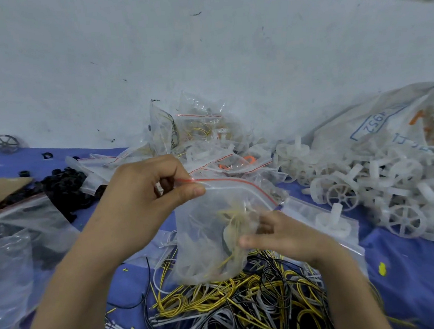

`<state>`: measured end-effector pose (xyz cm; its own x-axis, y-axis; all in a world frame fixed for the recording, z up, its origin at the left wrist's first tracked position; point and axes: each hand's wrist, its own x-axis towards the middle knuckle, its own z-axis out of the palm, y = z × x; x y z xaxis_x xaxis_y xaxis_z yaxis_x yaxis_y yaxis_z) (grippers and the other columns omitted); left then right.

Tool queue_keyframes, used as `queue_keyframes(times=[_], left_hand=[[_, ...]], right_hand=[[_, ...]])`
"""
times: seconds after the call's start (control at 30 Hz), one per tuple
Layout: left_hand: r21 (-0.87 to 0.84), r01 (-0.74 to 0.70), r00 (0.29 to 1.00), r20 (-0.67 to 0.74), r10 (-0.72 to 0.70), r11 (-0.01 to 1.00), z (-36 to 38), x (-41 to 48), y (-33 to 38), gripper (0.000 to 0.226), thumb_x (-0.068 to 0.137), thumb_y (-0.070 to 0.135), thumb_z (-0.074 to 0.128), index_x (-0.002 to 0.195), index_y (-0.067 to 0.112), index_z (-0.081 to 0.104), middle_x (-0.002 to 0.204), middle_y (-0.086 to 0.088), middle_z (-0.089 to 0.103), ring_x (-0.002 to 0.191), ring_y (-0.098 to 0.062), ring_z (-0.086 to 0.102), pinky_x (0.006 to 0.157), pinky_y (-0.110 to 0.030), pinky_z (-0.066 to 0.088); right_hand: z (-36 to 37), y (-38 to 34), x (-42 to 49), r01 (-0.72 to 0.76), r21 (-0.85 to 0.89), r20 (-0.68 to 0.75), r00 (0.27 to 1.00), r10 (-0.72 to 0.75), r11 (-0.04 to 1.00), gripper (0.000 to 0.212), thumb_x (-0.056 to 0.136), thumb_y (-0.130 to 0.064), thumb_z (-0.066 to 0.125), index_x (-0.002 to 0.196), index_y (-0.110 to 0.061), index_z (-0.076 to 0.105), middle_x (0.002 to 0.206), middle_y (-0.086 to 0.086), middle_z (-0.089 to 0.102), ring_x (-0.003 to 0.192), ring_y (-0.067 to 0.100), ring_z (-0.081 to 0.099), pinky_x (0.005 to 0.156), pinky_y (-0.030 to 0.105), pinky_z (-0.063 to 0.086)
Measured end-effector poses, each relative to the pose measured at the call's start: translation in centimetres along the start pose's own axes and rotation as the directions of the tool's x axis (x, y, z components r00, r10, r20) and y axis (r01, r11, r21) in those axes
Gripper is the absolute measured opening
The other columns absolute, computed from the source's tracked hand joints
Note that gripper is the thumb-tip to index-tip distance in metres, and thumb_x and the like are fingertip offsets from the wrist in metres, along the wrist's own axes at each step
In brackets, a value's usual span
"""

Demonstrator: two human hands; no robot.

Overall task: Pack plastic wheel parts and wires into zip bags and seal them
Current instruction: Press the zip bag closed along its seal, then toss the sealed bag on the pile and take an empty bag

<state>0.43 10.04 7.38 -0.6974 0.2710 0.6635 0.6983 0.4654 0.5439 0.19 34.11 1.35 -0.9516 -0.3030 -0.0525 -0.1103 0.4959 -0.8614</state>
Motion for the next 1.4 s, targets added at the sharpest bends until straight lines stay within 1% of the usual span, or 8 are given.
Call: queue_keyframes(times=[0.27,0.43,0.73,0.87,0.97,1.1,1.23,1.4], left_hand=[[-0.194,0.175,0.979,-0.073,-0.192,0.965,0.4,0.1,-1.5,0.014,0.083,0.041,0.053,0.08,0.029,0.056,0.073,0.017,0.058,0.05,-0.005,0.044,0.052,-0.013,0.036],[-0.317,0.154,0.968,-0.142,-0.208,0.936,-1.0,0.1,-1.9,0.031,0.091,0.053,0.044,0.094,0.025,0.057,0.091,0.009,0.064,0.053,-0.007,0.052,0.048,-0.012,0.038],[-0.345,0.095,0.936,-0.287,-0.202,0.934,-2.1,0.0,-1.9,0.031,0.094,0.045,0.035,0.096,0.027,0.059,0.083,0.002,0.066,0.055,-0.016,0.05,0.045,-0.02,0.037],[-0.375,0.059,0.907,-0.367,-0.206,0.925,-2.6,0.2,-2.7,0.027,0.095,0.041,0.035,0.092,0.03,0.059,0.076,0.003,0.066,0.052,-0.012,0.049,0.043,-0.018,0.036],[-0.404,0.115,0.807,-0.495,-0.322,0.907,-3.3,0.2,-4.6,0.02,0.093,0.036,0.039,0.088,0.034,0.058,0.069,0.007,0.066,0.053,-0.01,0.05,0.046,-0.02,0.039],[-0.187,0.429,0.729,-0.507,-0.46,0.884,-2.7,-0.1,-8.8,0.007,0.094,0.029,0.051,0.093,0.035,0.054,0.093,0.0,0.065,0.071,-0.013,0.056,0.063,-0.033,0.042],[0.171,0.716,0.698,-0.21,-0.685,0.677,-0.7,-1.7,-13.5,0.041,0.094,0.031,0.054,0.13,0.016,0.041,0.139,-0.018,0.035,0.091,-0.031,0.052,0.076,-0.04,0.041],[0.661,0.636,0.571,-0.056,-0.819,0.398,-2.5,-7.5,-19.3,0.053,0.096,0.027,0.047,0.145,0.019,0.028,0.145,-0.029,0.028,0.132,-0.048,0.028,0.105,-0.057,0.03]], right_hand=[[0.8,-0.5,0.8,0.045,-0.003,-0.207,0.977,-0.045,0.999,0.024,0.086,-0.039,0.059,0.081,-0.021,0.073,0.065,-0.002,0.063,0.054,0.01,0.059,0.056,0.024,0.05],[-0.5,-3.1,-1.5,0.229,0.379,-0.348,0.933,-0.09,0.897,0.051,0.072,-0.048,0.06,0.076,0.002,0.066,0.067,0.022,0.064,0.055,0.029,0.059,0.055,0.036,0.048],[1.0,-5.9,-5.1,0.029,0.356,0.333,0.93,-0.155,0.934,0.032,0.064,-0.039,0.081,0.09,-0.022,0.076,0.068,-0.01,0.068,0.06,-0.002,0.061,0.057,0.011,0.046],[1.4,-6.2,-2.7,0.11,0.723,-0.042,0.992,-0.116,0.682,0.028,0.076,-0.025,0.07,0.086,0.002,0.068,0.063,0.008,0.066,0.048,0.012,0.063,0.047,0.024,0.055],[1.2,-5.7,-0.9,0.36,0.814,-0.349,0.93,-0.113,0.456,0.05,0.076,-0.027,0.061,0.126,-0.024,0.054,0.12,0.001,0.066,0.102,0.01,0.066,0.082,0.031,0.056],[1.8,-4.9,-0.4,0.24,0.774,-0.255,0.965,-0.058,0.586,0.094,0.06,-0.046,0.07,0.144,-0.046,0.026,0.148,-0.013,0.039,0.121,0.007,0.052,0.087,0.025,0.051],[1.2,-4.1,-0.4,0.225,0.754,-0.272,0.962,-0.018,0.617,0.073,0.071,-0.034,0.062,0.139,-0.043,0.037,0.144,0.0,0.045,0.12,0.018,0.054,0.093,0.031,0.046],[0.4,-3.9,-0.5,0.205,0.724,-0.255,0.967,-0.021,0.659,0.062,0.073,-0.031,0.062,0.133,-0.036,0.049,0.142,0.002,0.047,0.114,0.021,0.06,0.09,0.035,0.048]])
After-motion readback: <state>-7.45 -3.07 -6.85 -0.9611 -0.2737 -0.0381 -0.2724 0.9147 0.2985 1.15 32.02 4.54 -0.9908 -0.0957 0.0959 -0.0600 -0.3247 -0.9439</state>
